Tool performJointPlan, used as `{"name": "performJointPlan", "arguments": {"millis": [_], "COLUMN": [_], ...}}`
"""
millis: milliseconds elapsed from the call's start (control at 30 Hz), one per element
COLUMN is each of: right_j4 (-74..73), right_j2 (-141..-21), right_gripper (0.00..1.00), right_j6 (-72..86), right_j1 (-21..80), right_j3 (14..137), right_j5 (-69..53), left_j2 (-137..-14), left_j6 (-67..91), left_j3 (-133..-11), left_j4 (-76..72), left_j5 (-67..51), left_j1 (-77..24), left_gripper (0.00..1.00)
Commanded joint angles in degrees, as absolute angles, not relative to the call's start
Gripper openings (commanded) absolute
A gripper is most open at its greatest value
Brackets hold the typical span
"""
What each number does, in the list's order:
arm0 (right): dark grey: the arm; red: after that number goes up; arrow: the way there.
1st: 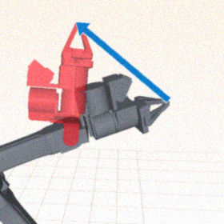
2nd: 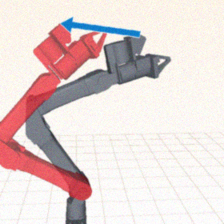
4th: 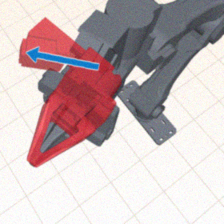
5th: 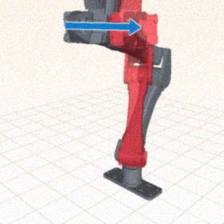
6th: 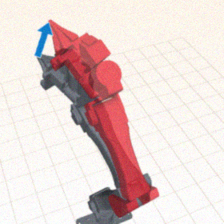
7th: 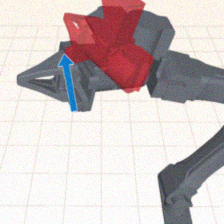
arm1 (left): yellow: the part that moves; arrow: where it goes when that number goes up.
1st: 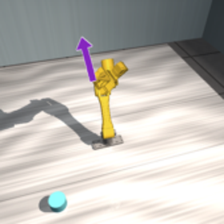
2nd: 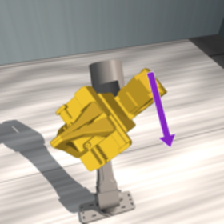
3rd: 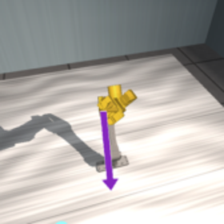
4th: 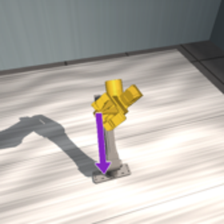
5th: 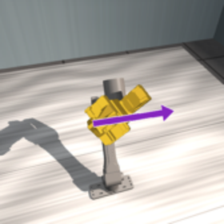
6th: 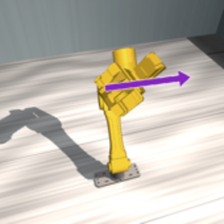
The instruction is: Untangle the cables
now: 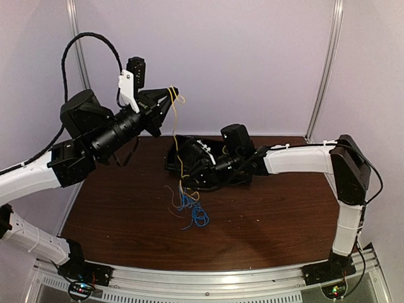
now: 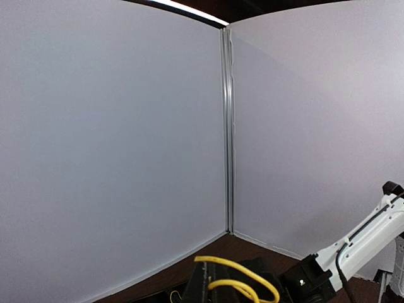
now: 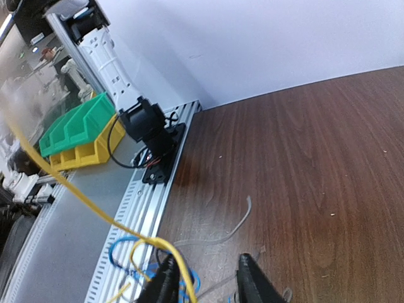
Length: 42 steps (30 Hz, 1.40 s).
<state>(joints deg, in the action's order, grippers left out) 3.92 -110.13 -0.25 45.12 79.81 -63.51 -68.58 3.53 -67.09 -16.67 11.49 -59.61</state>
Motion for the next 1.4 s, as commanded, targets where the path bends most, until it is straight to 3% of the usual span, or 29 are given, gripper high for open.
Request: {"name": "performJointPlan", "arguments": {"millis": [0, 67, 233, 500, 1133, 1367], "right_j4": [12.8, 11.3, 7.1, 5.7, 1.7, -5.1], "right_j2": [-114.6, -116.7, -120.0, -123.7, -121.9, -111.4], "right_gripper": [0.12, 0.06, 0.08, 0.17, 0.25, 0.45], "right_j6": [7.1, 6.8, 5.9, 8.9, 4.7, -8.2], "right_j1": [45.5, 45.3, 44.4, 41.3, 37.0, 38.5], "right_j3": [76.3, 76.8, 78.1, 77.3, 74.7, 78.3], "right_j5": [-67.8, -68.0, -63.4, -60.1, -58.3, -61.9], "left_j2": [-68.1, -67.9, -66.8, -63.5, -66.1, -68.7], "left_j6": [3.5, 2.8, 0.8, -5.3, -18.0, -16.6], "left_j3": [-71.1, -72.6, -76.8, -84.5, -103.0, -103.7], "left_j4": [-20.3, -20.0, -17.7, -16.0, -12.7, -10.2], "left_j5": [10.5, 10.3, 10.3, 11.0, 12.2, 10.6], "left_j1": [-59.5, -59.5, -59.5, -59.5, -59.5, -59.6], "left_gripper": [0.0, 0.0, 0.0, 0.0, 0.0, 0.0]}}
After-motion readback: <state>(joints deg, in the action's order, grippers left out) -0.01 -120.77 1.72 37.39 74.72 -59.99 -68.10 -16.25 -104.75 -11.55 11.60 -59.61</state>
